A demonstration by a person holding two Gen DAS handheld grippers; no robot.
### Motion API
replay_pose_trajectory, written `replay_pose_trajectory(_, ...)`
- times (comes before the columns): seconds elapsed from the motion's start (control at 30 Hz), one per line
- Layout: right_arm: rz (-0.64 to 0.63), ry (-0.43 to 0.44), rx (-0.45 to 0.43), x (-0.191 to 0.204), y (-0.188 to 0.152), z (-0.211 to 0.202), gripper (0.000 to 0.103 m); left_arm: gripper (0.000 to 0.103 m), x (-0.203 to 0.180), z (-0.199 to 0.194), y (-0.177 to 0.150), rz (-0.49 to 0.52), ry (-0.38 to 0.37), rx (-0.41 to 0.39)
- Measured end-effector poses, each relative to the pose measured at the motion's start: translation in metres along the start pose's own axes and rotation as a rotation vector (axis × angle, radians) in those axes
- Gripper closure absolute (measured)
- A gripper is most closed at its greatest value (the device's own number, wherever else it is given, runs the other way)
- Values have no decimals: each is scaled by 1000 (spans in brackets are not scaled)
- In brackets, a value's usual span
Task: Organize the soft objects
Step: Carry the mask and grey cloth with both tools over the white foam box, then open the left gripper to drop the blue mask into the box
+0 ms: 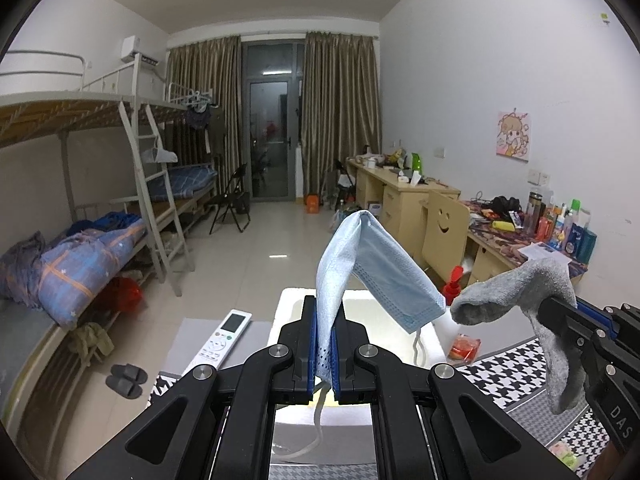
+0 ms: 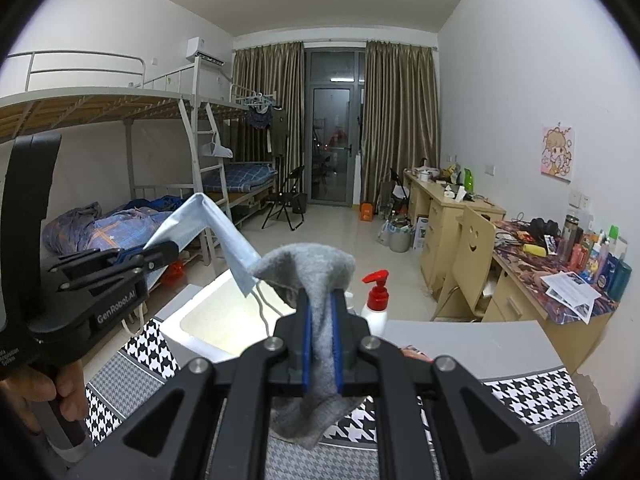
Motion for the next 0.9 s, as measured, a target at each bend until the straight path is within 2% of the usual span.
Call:
replay_pose_trajectory(0.57,12,-4,53,0,-8,20,91,97,1,48,-9,12,3,78)
replay_pose_trajectory(0.77,21,-12,57,-1,-7,23,91,96,2,68,-21,6,-9,135)
replay_pose_trajectory(0.87,22,-12,65,1,-8,26,91,92,7,74,-26,2,1,156)
replay_pose_trajectory(0.9,20,-14,64,2,-8,26,91,82,7,76,-27,3,3,159)
Point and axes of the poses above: each gripper's, at about its wrist camera, not at the fingertips, and z roughly the way its jaws point, x to its left, y to its top, the point moved 9 cm from there along z, roughly the way its jaws point, and after that the axes turned 1 degree about z, right-handed, at the moved point
